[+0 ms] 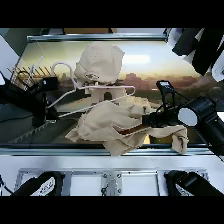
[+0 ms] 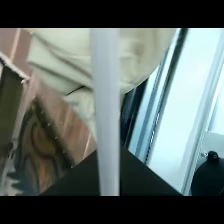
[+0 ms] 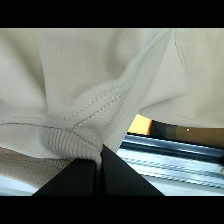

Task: Fold the clothes and pants, and hang the long-sleeved shirts on hangers.

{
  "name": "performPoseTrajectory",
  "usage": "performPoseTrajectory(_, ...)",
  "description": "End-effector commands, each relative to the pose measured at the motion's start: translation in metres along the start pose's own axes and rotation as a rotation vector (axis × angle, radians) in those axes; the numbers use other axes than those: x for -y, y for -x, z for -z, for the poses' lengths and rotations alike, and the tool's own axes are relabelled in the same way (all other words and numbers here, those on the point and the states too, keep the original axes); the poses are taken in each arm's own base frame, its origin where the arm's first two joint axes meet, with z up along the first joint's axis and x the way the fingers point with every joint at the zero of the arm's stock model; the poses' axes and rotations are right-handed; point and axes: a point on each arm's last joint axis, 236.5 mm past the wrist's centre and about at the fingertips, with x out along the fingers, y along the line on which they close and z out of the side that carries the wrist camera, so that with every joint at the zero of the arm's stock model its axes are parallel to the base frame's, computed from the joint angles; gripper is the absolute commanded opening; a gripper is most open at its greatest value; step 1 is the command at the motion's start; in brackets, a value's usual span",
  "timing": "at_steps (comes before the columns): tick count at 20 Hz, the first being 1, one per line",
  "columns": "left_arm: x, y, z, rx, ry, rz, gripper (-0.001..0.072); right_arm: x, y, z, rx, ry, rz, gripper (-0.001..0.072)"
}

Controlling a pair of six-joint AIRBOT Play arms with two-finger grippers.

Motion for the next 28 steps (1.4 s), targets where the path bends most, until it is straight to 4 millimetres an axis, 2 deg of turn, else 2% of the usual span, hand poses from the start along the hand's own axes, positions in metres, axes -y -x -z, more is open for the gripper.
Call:
performPoseTrajectory(1,0.029,-0.018,0.004,0.064,-0.042,0.051,0.0016,0.000,0.000,0.000,-0.001,0.000,0.000,0.0024)
performPoseTrajectory(5,0.060,-0.051,0.014,0.045,-0.042,0.166,0.0016,0.000,0.000,0.000,0.000,0.000,0.000,0.0023)
performPoseTrajectory(8,0.071,-0.061,0.019,0.040,-0.044,0.205,0.0016,0.000,0.000,0.000,-0.001,0.000,0.000,0.0024)
performPoseTrajectory(17,0.063,-0.065,0.019,0.043,-0.035,0.181,0.0016,0.000,0.000,0.000,-0.001,0.000,0.000,0.0023)
performPoseTrajectory(24,0.051,-0.077,0.022,0.041,-0.002,0.207,0.0015,0.000,0.000,0.000,-0.001,0.000,-0.001,0.0024)
performPoseTrajectory(28,0.054,-0.078,0.022,0.032,-0.011,0.214,0.0015,0.000,0.000,0.000,-0.001,0.000,-0.001,0.0024)
